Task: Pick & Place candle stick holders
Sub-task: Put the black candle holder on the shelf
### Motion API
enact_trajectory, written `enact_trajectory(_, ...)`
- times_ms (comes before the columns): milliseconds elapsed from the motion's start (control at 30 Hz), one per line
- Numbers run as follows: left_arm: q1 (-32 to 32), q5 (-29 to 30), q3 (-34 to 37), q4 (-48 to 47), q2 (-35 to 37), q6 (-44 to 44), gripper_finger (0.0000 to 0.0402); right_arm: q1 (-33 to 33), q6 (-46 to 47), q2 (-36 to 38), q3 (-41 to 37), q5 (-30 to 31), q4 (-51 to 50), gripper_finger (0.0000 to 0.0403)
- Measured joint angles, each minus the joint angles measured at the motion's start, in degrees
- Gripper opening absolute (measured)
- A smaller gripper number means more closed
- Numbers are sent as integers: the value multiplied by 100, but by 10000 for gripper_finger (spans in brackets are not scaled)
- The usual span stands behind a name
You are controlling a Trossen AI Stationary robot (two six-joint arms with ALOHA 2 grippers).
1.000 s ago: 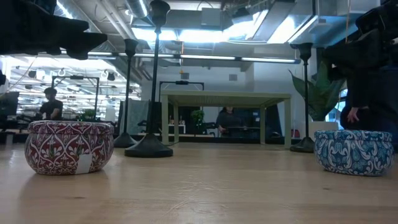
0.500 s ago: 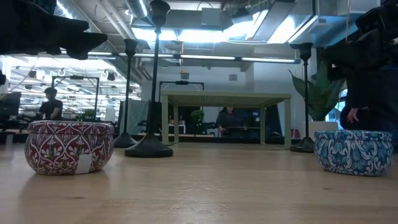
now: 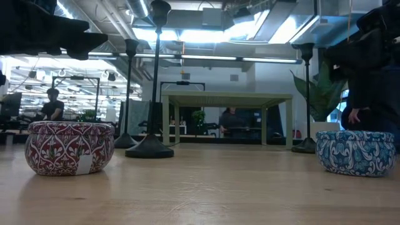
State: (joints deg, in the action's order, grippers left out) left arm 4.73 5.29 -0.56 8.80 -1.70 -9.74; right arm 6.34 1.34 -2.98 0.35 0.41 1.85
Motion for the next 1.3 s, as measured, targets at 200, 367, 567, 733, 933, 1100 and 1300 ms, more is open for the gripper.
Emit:
enact_trajectory(200,-1,1,0,-1,-2,0,322,1,-23,-2,1,0,342,33)
enact_trajectory(367,0,-1,-2,-1,-2,42,322,1,-56,0,-1,2,850,33)
enact_trajectory(567,-2,-1,0,0,-2,656,322,0,-934,0,-1,424,1904,33)
enact_trajectory(733,-2,-1,0,11,-2,718,322,1,-813,0,-1,561,2069,33)
enact_trajectory(933,0,-1,-2,24,-2,774,322,-1,-776,0,-1,561,2133,41)
enact_trajectory(1100,0,-1,0,22,-1,1111,322,-1,-930,0,-1,605,2170,74)
enact_trajectory(1300,0,85,-1,44,0,1221,322,-19,-931,0,-1,620,2170,107)
